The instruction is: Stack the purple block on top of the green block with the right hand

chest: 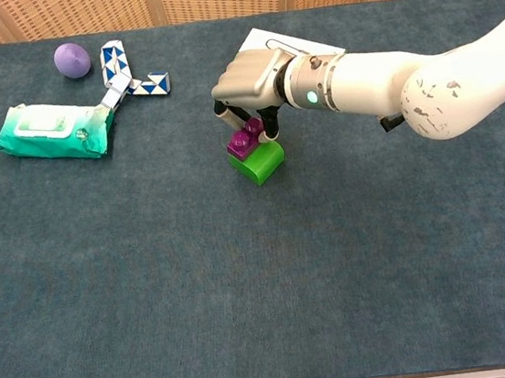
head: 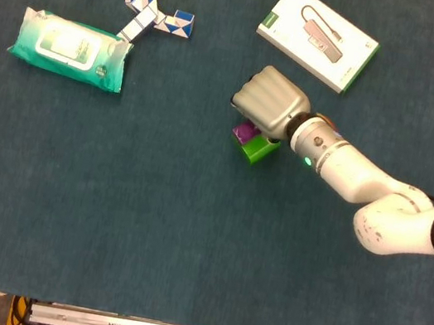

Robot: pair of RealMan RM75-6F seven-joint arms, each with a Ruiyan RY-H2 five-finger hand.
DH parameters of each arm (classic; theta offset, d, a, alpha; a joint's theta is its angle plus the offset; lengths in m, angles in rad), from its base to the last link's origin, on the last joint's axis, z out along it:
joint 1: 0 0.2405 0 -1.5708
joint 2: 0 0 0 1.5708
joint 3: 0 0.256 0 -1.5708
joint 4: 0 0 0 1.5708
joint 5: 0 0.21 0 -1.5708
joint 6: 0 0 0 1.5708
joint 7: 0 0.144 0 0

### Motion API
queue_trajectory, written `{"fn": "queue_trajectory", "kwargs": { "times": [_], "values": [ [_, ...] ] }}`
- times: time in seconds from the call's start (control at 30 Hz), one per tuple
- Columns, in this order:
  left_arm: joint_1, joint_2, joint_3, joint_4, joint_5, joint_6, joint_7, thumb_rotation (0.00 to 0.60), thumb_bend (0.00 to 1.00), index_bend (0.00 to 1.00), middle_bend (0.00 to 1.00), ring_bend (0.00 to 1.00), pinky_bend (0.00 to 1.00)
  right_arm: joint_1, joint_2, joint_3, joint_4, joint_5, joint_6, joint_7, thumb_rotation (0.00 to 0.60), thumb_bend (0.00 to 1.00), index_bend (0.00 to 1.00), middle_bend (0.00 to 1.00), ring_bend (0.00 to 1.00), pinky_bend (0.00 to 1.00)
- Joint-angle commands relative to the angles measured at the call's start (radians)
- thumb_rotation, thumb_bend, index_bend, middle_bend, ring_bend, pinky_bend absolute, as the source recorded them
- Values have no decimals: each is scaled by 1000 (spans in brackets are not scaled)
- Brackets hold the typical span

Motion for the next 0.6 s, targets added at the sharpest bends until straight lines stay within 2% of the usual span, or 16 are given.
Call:
{"fn": "queue_trajectory", "kwargs": {
  "times": [0.03,0.27,0.5,0.6],
  "values": [
    [-1,-1,0,2,-1,-2,1,600,228,297,342,305,191,3,1,-2,-5,4,8,-9,600,264,614,548,421,517],
    [1,-2,-1,4,-2,1,-2,600,228,297,342,305,191,0,-4,-11,-5,4,13,-17,600,262,610,536,420,517],
    [0,-2,0,5,-1,-3,0,600,228,297,342,304,191,-11,5,-8,-16,-22,13,6,600,206,416,444,355,475],
    [-1,-2,1,2,-2,-4,2,600,228,297,342,304,191,-16,9,-3,-19,-38,15,19,600,205,393,436,350,472]
  ]
}}
